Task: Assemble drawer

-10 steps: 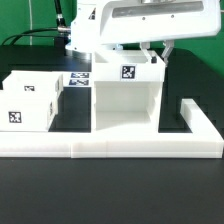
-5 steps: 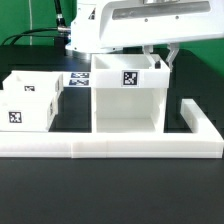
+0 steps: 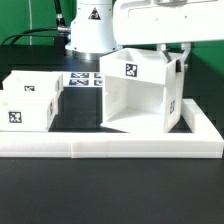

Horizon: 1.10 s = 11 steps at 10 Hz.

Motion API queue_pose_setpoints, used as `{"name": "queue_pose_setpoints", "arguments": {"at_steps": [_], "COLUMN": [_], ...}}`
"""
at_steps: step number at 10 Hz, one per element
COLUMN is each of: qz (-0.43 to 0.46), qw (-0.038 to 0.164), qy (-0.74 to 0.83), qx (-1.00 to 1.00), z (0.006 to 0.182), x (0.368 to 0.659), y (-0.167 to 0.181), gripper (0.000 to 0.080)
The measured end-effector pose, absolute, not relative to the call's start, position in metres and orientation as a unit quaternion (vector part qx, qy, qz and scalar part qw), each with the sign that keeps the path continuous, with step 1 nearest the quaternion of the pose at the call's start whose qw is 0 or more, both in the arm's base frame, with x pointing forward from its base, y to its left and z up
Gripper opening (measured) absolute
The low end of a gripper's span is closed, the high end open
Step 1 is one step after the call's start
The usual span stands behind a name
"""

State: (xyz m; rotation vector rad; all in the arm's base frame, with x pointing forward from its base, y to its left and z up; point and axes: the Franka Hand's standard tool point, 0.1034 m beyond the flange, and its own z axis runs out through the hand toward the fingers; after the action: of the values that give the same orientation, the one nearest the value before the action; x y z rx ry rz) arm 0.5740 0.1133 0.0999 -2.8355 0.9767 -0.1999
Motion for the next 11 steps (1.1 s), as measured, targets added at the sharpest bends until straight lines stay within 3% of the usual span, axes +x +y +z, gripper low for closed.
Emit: {"name": "queue_pose_setpoints", "arguments": {"at_steps": [6, 11], "qz": [-0.063, -0.032], "qw": [0.093, 0.114], "qy": [0.491, 0.635], "qx": [-0.864, -0.764], "z": [0.107, 0.103], "x": [0.578, 0.569], "y": [0.102, 0.103], "gripper": [0.0049, 0.0049]}}
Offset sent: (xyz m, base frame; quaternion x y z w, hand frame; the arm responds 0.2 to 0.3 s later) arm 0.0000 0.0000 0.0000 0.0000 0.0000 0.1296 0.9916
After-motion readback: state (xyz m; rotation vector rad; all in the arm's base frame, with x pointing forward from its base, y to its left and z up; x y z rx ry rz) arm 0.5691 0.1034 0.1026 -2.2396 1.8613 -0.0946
